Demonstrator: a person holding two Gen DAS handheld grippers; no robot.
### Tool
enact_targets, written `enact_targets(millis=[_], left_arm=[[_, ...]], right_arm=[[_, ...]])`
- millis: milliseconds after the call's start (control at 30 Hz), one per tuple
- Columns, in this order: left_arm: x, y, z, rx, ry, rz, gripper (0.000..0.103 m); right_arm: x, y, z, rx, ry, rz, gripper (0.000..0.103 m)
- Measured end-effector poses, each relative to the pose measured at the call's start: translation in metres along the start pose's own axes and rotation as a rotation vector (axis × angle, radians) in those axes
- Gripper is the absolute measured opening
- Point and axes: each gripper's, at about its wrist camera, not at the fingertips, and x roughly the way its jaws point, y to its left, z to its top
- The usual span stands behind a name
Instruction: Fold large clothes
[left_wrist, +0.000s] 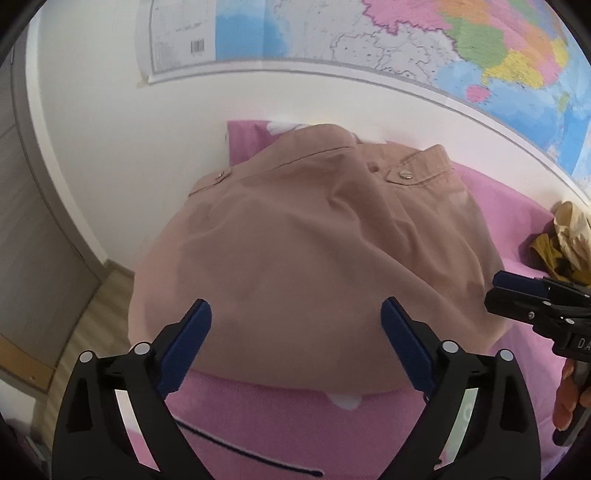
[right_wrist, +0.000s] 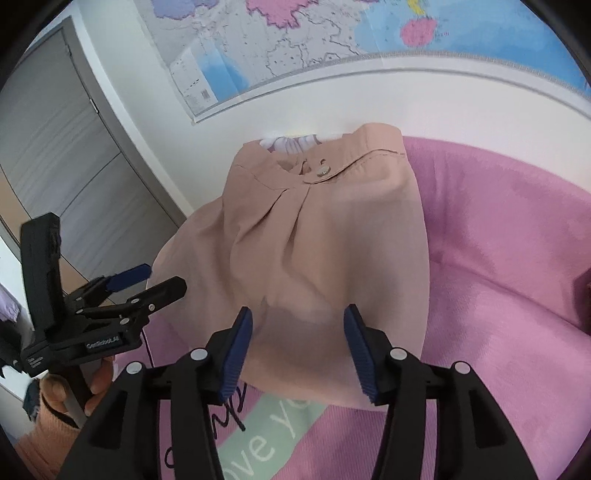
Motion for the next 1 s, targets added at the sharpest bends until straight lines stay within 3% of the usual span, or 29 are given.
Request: enact_targets(millis=[433, 833, 1000], left_arm=[[-0.051, -0.018, -0.013, -0.039, -0.095, 0.147, 0.098], [-0.077, -0.029, -0.036, -0.08, -0.056, 0.154, 0.098], [-0.092, -0.029, -0.044, -0.093, -0.077, 0.198, 0.098]], right_arm=[[-0.037, 0.038, -0.025, -0.127, -0.141, -0.109, 0.097], [-0.065, 0.051, -0.056, -0.16, -0.174, -0.115, 0.097], [-0.073, 0.055, -0.064, -0.155, -0.183, -0.112, 0.097]])
